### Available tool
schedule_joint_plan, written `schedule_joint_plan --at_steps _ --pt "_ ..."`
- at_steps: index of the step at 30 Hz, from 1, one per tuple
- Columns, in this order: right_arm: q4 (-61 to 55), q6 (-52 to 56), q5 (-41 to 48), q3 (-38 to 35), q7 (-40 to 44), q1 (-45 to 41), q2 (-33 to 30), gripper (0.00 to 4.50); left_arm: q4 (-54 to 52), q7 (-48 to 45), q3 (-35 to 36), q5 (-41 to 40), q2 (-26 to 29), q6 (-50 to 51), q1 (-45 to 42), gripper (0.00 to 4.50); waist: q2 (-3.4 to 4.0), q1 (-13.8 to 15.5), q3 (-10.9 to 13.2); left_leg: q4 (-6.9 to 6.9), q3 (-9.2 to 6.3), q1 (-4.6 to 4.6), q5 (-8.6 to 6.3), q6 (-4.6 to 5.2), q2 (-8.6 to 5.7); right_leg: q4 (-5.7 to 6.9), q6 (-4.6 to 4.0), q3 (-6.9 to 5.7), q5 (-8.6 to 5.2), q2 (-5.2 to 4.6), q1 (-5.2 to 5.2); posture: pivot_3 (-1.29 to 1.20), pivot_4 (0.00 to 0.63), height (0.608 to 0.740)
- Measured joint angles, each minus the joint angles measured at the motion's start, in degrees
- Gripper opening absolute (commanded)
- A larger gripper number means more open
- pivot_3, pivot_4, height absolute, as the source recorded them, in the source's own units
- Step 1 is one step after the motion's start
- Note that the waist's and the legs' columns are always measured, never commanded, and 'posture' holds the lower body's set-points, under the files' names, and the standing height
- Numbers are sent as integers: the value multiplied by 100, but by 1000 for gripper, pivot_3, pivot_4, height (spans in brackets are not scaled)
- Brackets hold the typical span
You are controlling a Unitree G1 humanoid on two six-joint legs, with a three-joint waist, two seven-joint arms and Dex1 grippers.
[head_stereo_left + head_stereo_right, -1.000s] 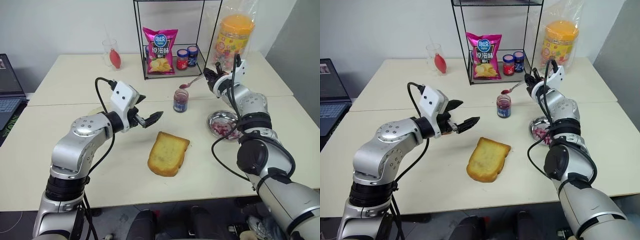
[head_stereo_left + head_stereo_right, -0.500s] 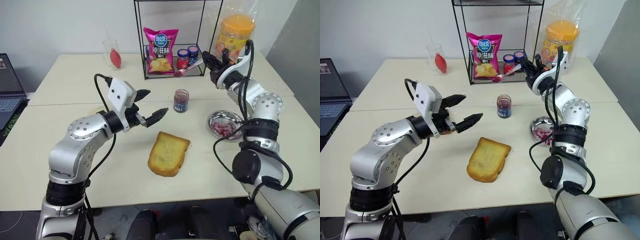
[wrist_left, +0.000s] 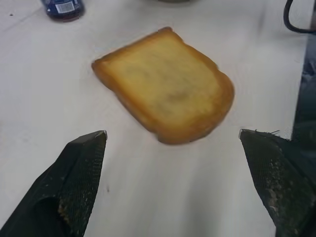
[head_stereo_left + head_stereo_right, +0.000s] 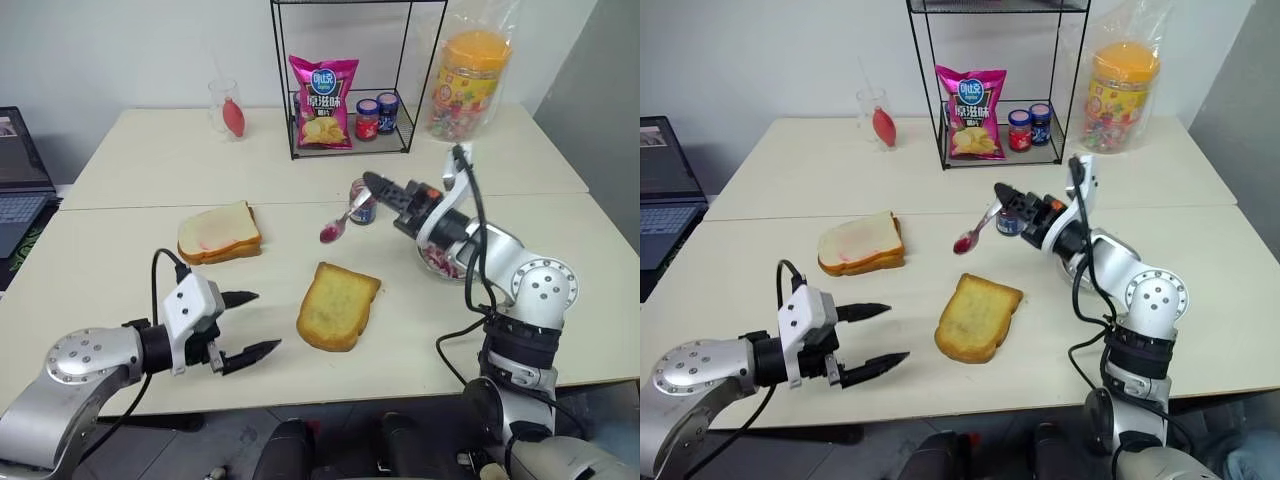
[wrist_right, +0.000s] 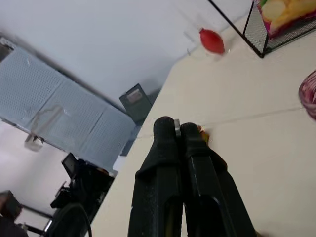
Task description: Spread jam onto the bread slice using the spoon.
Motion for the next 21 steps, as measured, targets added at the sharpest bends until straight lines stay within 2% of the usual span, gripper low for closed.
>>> schedule_joint_plan --at_steps 8,14,21 --pt "-277 -815 -1447 1435 992 907 -651 19 -100 179 -326 61 -191 -156 -166 4500 -1 -7 0 -2 2 0 0 0 3 3 19 -3 8 3 -4 0 150 740" --pt "-508 -1325 -2129 1989 1398 1075 -814 19 -26 267 -545 170 -290 -279 -378 4500 -1 -8 0 -6 0 -1 -1 0 7 6 21 -5 8 8 -6 0 150 740" --pt "-1066 -2081 -3197 2779 2032 1103 -1566 19 126 294 -609 246 -290 -391 -388 4500 -3 -3 0 -1 -1 -1 -1 -1 6 2 20 -5 7 7 -4 0 150 740"
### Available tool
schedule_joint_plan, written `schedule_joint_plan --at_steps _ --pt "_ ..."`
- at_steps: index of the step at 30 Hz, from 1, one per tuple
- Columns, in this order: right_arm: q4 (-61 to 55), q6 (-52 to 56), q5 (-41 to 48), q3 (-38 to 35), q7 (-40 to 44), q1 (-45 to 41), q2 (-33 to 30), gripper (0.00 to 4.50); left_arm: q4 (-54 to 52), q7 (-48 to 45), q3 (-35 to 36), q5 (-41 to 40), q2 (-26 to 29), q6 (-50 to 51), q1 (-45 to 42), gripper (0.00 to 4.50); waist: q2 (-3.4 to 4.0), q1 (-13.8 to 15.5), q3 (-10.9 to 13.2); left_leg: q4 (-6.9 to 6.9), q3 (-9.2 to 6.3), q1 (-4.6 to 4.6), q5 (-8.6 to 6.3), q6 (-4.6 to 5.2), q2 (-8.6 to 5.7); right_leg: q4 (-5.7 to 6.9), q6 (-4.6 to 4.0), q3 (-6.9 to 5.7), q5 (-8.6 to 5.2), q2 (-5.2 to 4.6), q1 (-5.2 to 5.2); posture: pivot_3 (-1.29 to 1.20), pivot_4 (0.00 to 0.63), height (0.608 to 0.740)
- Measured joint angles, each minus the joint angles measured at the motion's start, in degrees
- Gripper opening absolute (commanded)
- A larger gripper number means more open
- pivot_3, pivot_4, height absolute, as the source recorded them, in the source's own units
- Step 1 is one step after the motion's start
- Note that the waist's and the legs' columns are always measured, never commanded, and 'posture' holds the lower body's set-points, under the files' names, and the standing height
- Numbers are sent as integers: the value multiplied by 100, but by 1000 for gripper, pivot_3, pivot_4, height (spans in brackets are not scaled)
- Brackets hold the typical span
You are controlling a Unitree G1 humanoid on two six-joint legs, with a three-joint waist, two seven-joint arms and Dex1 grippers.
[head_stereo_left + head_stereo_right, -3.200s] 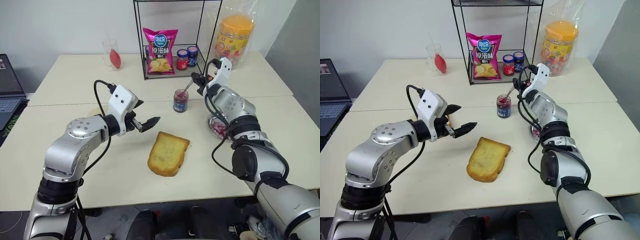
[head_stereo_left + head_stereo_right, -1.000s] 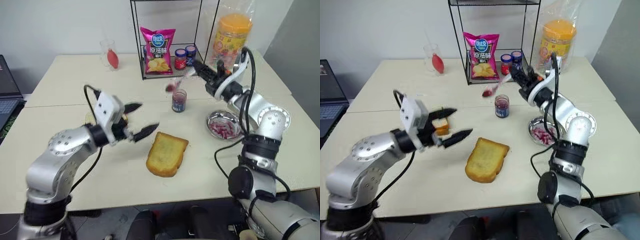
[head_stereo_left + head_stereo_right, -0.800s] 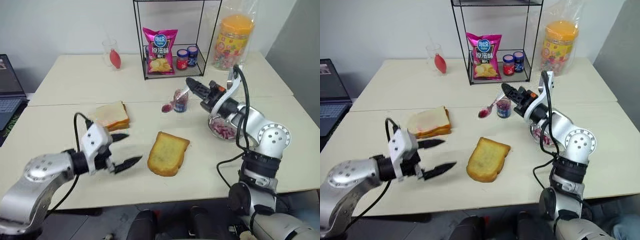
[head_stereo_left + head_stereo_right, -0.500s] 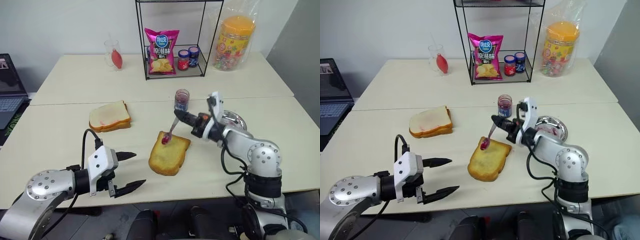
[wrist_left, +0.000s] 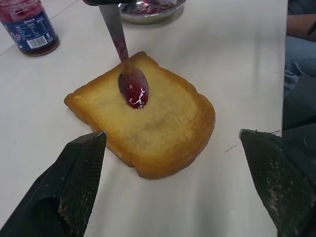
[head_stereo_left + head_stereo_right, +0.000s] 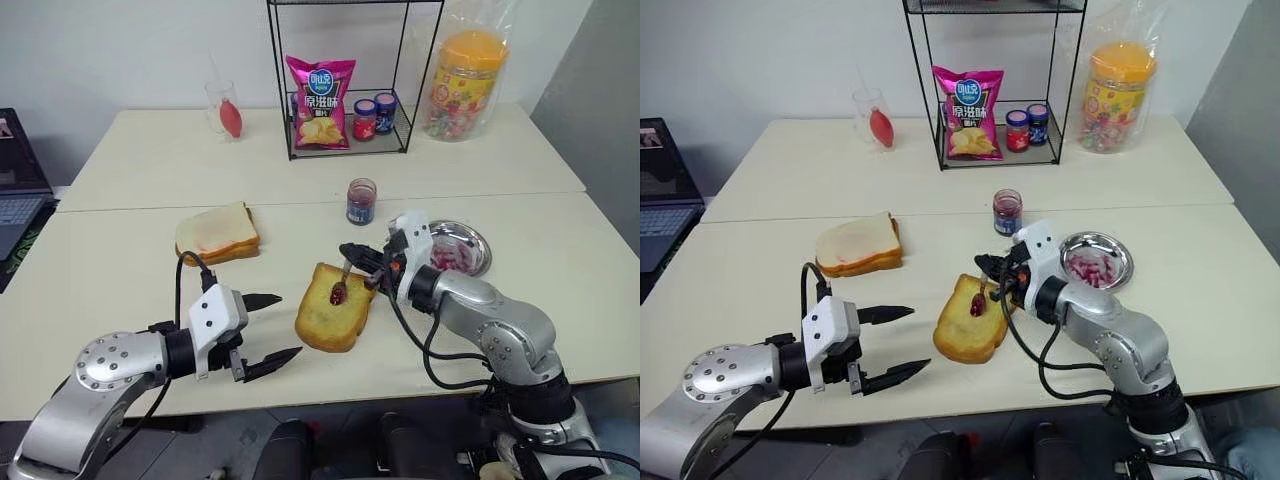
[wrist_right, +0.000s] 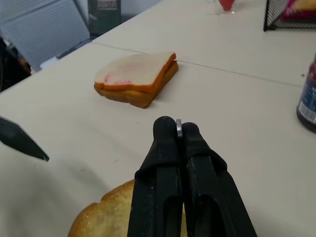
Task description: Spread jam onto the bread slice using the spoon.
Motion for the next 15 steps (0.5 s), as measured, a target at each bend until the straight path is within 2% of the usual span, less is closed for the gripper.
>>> schedule_joint_plan --at_steps 6,15 --pt "-298 -323 -481 120 321 -3 -297 19 38 6 -10 115 -2 -129 141 4500 -3 8 2 -1 -2 0 0 0 0 0 0 -2 0 -1 0 0 150 740" --pt "-760 -26 -18 -321 682 -214 -308 19 56 8 -36 210 -1 -246 168 4500 -4 9 2 -3 -4 -1 0 0 1 0 0 -3 0 -2 0 0 150 740"
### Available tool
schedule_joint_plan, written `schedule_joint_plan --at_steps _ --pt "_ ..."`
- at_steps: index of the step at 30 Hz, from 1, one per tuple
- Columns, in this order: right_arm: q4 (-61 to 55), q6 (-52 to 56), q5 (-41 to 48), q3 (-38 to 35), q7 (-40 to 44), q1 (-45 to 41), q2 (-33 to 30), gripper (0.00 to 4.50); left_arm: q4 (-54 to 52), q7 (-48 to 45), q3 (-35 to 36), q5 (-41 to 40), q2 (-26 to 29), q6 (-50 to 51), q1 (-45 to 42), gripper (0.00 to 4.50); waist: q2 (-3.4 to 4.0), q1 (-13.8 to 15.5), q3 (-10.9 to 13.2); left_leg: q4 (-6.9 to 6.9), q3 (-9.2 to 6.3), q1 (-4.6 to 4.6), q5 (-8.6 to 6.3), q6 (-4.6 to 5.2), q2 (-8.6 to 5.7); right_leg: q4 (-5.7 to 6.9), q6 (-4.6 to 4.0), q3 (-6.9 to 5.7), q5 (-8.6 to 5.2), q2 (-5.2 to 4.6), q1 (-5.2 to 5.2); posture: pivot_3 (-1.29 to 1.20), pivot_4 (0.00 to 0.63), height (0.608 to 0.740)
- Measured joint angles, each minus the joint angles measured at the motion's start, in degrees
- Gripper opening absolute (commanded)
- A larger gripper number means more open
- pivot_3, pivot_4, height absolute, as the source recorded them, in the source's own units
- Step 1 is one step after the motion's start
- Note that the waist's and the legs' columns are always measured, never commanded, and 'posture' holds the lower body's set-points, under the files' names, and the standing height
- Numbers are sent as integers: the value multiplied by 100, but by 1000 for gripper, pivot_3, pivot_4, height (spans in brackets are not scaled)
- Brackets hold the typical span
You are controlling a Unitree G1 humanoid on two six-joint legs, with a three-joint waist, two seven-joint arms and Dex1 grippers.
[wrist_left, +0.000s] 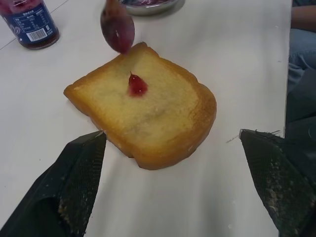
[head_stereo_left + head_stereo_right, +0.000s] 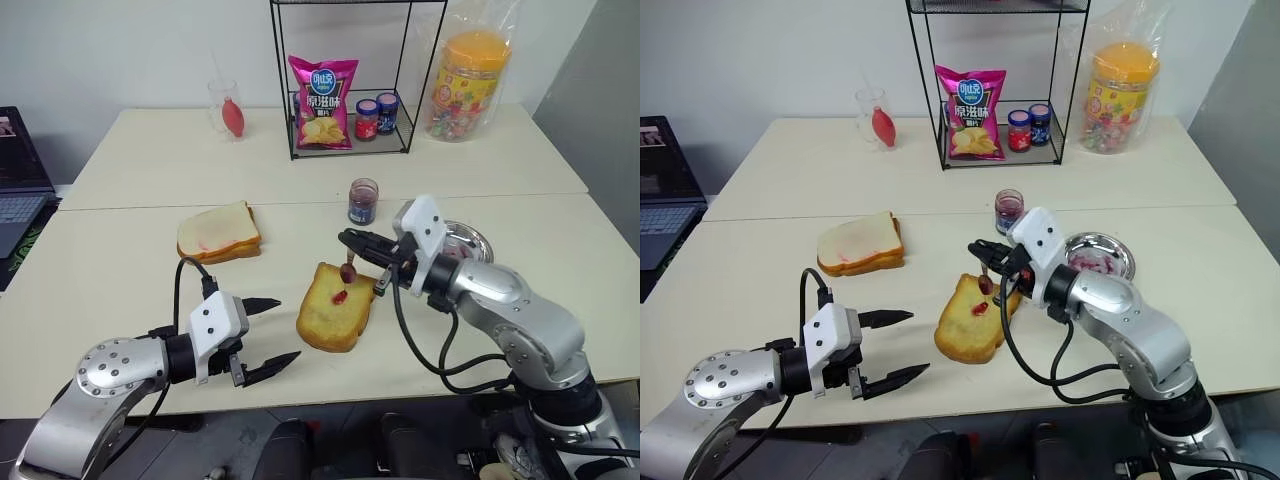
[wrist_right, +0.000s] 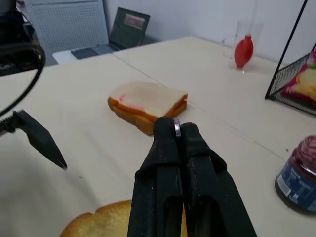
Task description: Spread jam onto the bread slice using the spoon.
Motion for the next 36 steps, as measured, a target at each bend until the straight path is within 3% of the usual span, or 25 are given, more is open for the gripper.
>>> schedule_joint_plan --at_steps 6,9,21,25,36 --pt "314 555 992 -815 -503 56 949 19 14 1 -5 4 0 -2 -15 4500 -3 -3 -2 4 -1 3 0 0 1 6 0 0 1 0 5 0 150 740" --pt "638 701 1238 -1123 -704 155 1124 19 19 4 -6 4 0 0 -34 4500 -2 2 -1 4 2 2 0 0 -1 2 0 2 1 -2 5 0 150 740" --pt "2440 1074 2587 -2517 -1916 773 2551 19 174 7 12 -60 -10 -4 -78 4500 -5 -20 -4 -3 -1 6 0 0 3 11 -4 0 0 5 3 0 150 740" --pt "2557 1267 2752 -2553 -2030 941 2482 19 227 -22 14 -48 11 -27 -46 4500 -1 -19 -1 -1 4 4 0 0 3 5 -1 5 1 3 3 0 150 740" --pt "2119 1638 3328 -2742 -1832 1022 1384 19 222 -133 -7 62 21 -220 55 4500 -1 -11 -1 0 2 5 0 1 1 3 -2 4 0 3 6 0 150 740"
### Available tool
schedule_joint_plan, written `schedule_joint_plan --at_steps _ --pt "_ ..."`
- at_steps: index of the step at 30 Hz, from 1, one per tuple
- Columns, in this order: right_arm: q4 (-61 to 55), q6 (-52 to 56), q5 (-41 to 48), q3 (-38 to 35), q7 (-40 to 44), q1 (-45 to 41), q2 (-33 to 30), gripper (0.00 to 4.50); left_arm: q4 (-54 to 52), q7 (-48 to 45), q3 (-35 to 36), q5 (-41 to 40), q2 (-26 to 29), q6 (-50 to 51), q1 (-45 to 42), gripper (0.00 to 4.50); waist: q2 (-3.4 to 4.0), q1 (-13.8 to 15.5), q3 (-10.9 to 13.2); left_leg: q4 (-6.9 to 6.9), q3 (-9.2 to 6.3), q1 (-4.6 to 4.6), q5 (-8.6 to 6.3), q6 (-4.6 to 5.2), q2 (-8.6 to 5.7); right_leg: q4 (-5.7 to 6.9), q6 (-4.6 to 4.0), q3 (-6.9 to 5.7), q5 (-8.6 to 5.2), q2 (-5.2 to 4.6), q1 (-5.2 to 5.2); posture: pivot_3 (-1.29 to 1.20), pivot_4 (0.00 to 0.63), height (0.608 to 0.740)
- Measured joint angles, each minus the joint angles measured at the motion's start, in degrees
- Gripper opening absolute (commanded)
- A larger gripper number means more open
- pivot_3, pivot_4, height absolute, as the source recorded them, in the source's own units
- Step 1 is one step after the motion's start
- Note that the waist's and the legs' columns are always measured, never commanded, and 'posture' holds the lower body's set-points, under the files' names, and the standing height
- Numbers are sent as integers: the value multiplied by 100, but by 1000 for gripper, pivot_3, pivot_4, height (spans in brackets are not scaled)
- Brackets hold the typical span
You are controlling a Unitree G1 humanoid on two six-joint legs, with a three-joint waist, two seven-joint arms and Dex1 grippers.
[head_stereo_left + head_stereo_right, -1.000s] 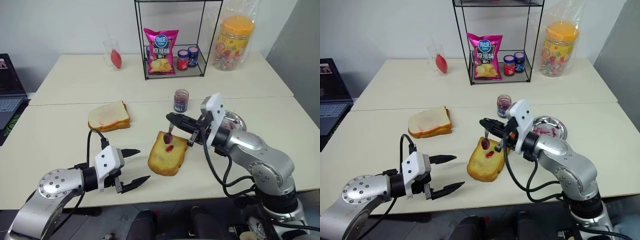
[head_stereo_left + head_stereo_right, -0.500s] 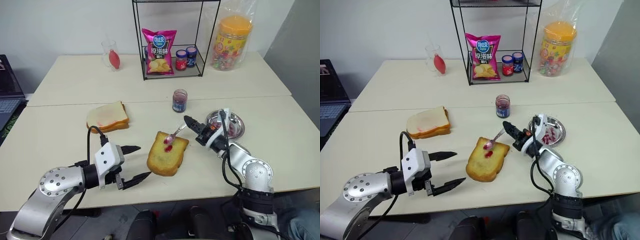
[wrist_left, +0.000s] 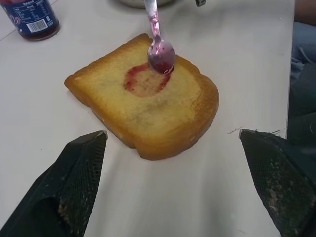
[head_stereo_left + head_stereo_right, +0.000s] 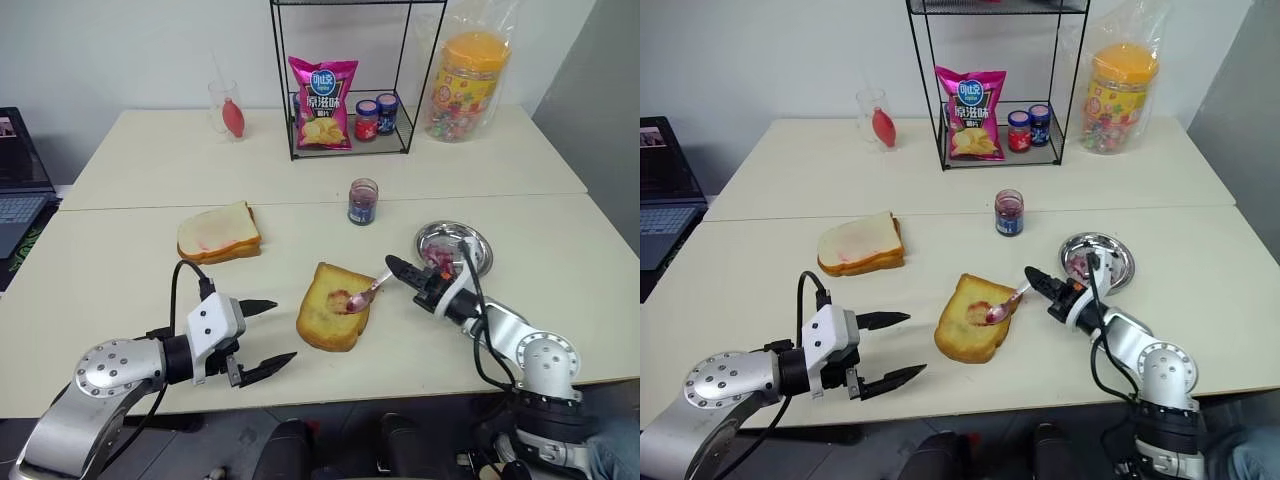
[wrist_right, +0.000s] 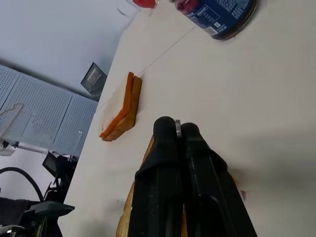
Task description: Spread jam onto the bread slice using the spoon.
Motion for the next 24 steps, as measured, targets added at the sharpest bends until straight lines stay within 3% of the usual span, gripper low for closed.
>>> schedule_joint_plan --at_steps 7,13,24 --pt "408 -247 302 -14 -511 -607 564 19 0 1 -61 72 -3 -28 -115 4500 0 -17 0 -1 1 1 0 0 6 4 1 1 1 8 -2 0 150 740" --pt "903 -365 -98 379 -497 -425 777 19 -5 3 -77 99 -9 -33 -53 4500 1 3 0 -4 2 -6 -1 0 4 -3 1 2 1 5 -3 0 150 740" --pt "422 442 806 -28 -577 -31 -246 19 -51 9 -115 117 -9 -127 117 4500 1 5 0 2 4 0 -1 1 3 -5 -3 4 -1 2 3 0 150 740"
